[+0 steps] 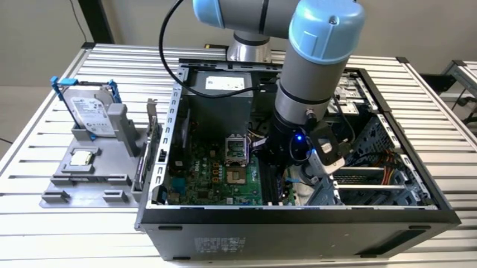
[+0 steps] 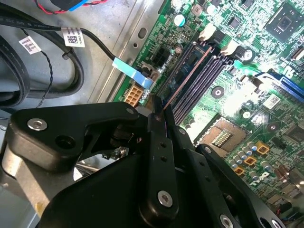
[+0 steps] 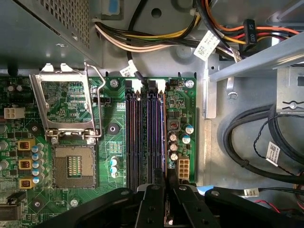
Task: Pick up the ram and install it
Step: 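Insert the ram into the slot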
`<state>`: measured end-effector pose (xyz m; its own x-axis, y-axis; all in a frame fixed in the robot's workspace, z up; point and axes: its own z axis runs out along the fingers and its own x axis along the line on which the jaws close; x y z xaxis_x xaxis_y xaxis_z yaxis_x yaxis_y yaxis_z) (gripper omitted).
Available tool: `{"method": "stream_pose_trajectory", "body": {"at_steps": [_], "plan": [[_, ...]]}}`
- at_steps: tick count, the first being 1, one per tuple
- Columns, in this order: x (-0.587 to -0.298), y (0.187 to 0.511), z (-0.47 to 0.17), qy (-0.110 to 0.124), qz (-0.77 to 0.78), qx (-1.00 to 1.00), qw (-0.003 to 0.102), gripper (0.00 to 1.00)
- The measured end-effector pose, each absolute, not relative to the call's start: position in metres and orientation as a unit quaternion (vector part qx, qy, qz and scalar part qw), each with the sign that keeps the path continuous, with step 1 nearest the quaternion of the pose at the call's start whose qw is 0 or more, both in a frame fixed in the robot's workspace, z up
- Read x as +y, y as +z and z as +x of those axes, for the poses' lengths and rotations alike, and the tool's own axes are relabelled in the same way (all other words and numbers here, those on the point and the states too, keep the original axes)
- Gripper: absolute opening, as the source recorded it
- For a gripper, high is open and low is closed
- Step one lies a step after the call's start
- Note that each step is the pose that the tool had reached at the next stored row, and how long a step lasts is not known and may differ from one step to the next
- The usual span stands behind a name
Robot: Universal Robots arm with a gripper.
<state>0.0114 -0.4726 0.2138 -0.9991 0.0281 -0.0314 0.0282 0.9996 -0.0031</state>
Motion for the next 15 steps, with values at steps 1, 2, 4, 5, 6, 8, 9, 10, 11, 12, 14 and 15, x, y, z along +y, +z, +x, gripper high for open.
{"method": "stream_pose_trajectory", "body": {"at_steps": [1,2,4,5,6,8,9,10,11,12,14,15], "plan": [[-0.4726,0.2138,0.0114,-0.002,0.014,1.0,0.016,0.0],[-0.4726,0.2139,0.0114,-0.002,0.014,1.0,0.015,0.0],[-0.4727,0.2142,0.0114,-0.002,0.014,1.0,0.015,0.0],[-0.4727,0.2151,0.0114,-0.002,0.014,1.0,0.014,0.0],[-0.4727,0.2158,0.0115,-0.002,0.014,1.0,0.013,0.0],[-0.4727,0.2159,0.0114,-0.002,0.014,1.0,0.012,0.0],[-0.4726,0.216,0.0114,-0.002,0.014,1.0,0.012,0.0],[-0.4726,0.2165,0.0116,-0.002,0.014,1.0,0.011,0.0],[-0.4727,0.217,0.0117,-0.002,0.014,1.0,0.01,0.0],[-0.4726,0.217,0.0117,-0.002,0.014,1.0,0.009,0.0],[-0.4726,0.217,0.0116,-0.002,0.014,1.0,0.009,0.0],[-0.4727,0.217,0.0116,-0.002,0.014,1.0,0.009,0.0]]}}
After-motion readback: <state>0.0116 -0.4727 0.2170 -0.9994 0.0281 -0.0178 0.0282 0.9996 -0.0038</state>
